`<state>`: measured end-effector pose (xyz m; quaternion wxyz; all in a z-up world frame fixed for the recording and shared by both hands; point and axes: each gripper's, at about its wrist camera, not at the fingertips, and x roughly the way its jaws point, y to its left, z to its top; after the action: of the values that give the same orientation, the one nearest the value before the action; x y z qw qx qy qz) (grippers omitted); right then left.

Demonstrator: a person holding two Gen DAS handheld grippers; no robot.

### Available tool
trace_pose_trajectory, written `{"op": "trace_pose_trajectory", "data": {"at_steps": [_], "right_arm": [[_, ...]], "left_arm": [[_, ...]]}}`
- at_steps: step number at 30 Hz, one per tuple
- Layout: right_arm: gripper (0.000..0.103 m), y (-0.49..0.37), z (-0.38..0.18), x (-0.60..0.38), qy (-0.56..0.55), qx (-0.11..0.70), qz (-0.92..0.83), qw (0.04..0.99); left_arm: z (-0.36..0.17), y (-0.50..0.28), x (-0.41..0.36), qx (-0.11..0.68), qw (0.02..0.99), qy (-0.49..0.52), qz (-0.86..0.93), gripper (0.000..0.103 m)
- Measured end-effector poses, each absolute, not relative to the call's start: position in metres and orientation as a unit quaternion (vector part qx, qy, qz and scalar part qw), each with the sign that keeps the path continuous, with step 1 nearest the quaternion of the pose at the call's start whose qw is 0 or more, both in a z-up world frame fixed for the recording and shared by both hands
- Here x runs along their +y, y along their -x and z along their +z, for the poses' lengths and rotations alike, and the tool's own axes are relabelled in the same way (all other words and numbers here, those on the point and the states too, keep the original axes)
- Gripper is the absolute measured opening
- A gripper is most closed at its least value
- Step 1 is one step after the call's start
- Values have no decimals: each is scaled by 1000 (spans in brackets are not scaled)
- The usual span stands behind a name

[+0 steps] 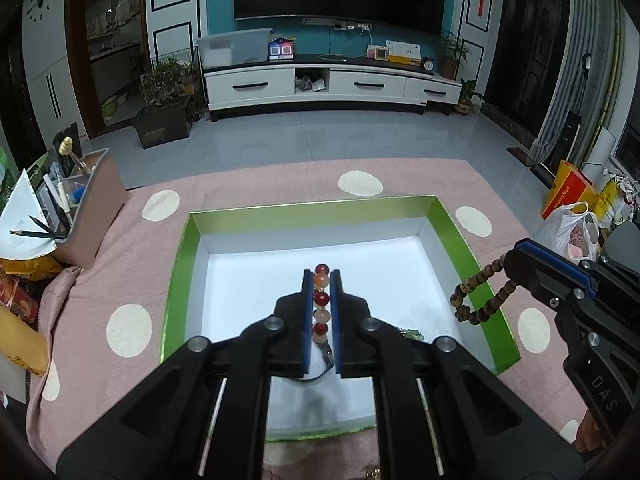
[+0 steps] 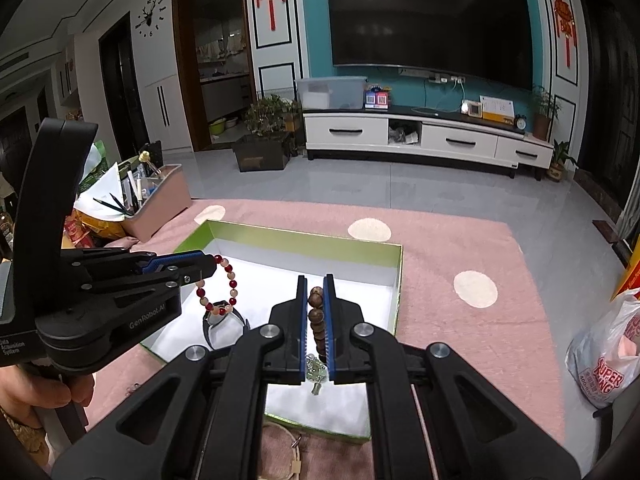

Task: Organize jewelry
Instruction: 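Carry both bead bracelets over the green box and lower them inside, then open both tools to release the bracelets and withdraw from the box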

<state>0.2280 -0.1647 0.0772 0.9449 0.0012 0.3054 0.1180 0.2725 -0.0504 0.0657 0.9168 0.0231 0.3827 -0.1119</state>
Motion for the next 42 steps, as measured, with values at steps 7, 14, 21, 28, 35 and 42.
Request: {"op": "trace_pose_trajectory", "data": {"at_steps": [7, 14, 21, 28, 35, 42], "right_arm": [[7, -247, 63, -168, -8, 323, 118, 939], [7, -260, 50, -170, -9, 340, 117, 933], [7, -271, 40, -169, -9, 354, 113, 928], [7, -278, 33, -170, -7, 363, 110, 925], [12, -277, 32, -172, -14, 364, 106, 925], [34, -263, 42, -176, -23, 350, 106, 930]], "left_arm": [[50, -289, -59, 395, 911, -30, -111, 8], [35, -301, -64, 409, 905, -34, -111, 8], [23, -312, -66, 418, 902, -37, -107, 8], [17, -316, -65, 422, 900, -40, -103, 8], [18, -314, -66, 418, 902, -43, -98, 12], [28, -303, -65, 406, 908, -45, -95, 46]]}}
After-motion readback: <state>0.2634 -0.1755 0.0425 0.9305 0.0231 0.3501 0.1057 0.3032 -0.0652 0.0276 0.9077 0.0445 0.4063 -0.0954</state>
